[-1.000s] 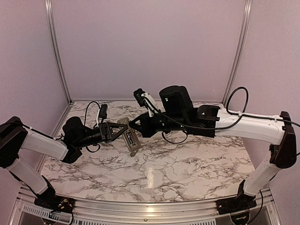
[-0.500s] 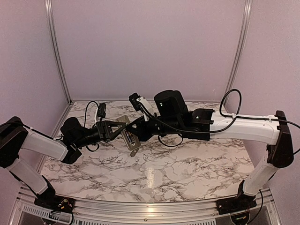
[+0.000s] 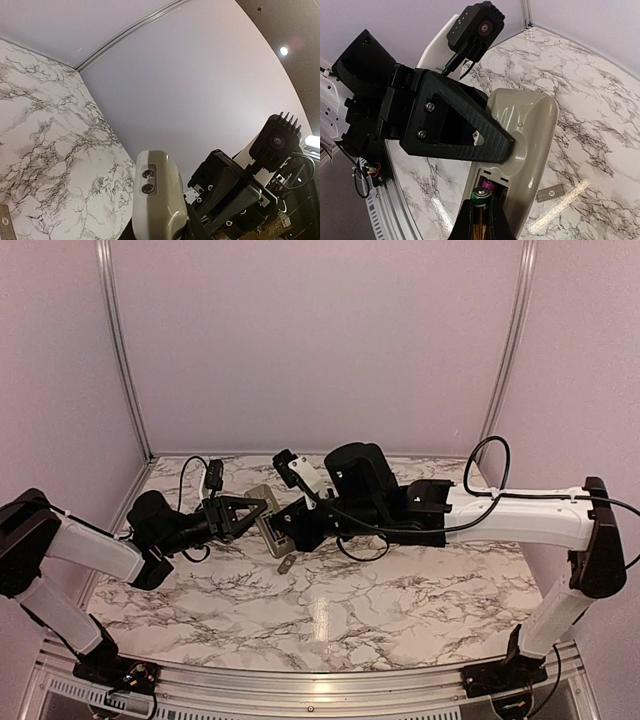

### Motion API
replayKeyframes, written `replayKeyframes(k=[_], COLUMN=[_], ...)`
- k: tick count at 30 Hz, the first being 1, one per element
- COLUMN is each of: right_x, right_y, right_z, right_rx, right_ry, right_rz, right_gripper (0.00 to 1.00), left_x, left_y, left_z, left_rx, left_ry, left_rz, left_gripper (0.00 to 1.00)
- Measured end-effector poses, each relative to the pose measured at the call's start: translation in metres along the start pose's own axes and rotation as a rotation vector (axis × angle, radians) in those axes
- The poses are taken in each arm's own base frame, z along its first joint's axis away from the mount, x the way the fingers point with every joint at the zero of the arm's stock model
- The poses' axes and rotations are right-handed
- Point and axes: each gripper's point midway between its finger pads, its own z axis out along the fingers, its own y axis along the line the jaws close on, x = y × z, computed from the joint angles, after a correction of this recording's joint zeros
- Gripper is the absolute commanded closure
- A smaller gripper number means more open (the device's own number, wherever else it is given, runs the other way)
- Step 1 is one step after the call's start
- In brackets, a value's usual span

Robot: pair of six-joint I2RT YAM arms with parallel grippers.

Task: Load the batteries into the remote control
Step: Place the battery in the battery compartment, then load the battery into the battery compartment.

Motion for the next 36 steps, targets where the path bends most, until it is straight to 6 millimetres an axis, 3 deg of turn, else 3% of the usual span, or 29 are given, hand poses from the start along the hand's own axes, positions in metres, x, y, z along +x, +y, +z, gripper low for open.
replayKeyframes(k=[3,10,14,16,27,36], right_x=[0.001,0.004,0.004,0.005,0.012,0.017], right_y=[0.000,-0.002,-0.002,-0.001,-0.008,-0.009], right_z=[0.000,0.002,0.002,0.002,0.000,-0.002], right_rx=[0.014,0.044,0.050,0.050,0.091,0.105], right_ry=[-0.002,0.000,-0.001,0.003,0.039,0.098], right_rz=[-0.014,-0.039,-0.045,-0.051,-0.071,-0.078], right_gripper=[0.99,0.84,0.69,0.66,0.77,0.71], left_x=[-0.001,-0.001,-0.002,-0.002,0.002,0.004], left_y=[0.002,0.004,0.006,0.007,0.009,0.014], left_z=[0.000,-0.001,-0.001,-0.001,-0.002,-0.002], left_rx=[-0.003,-0.007,-0.013,-0.019,-0.022,-0.043], left_ry=[-0.004,-0.004,-0.006,-0.007,0.014,0.026], left_rz=[-0.006,-0.009,0.003,0.008,0.021,0.021], left_gripper=[1.00,1.00,1.00,1.00,1.00,1.00])
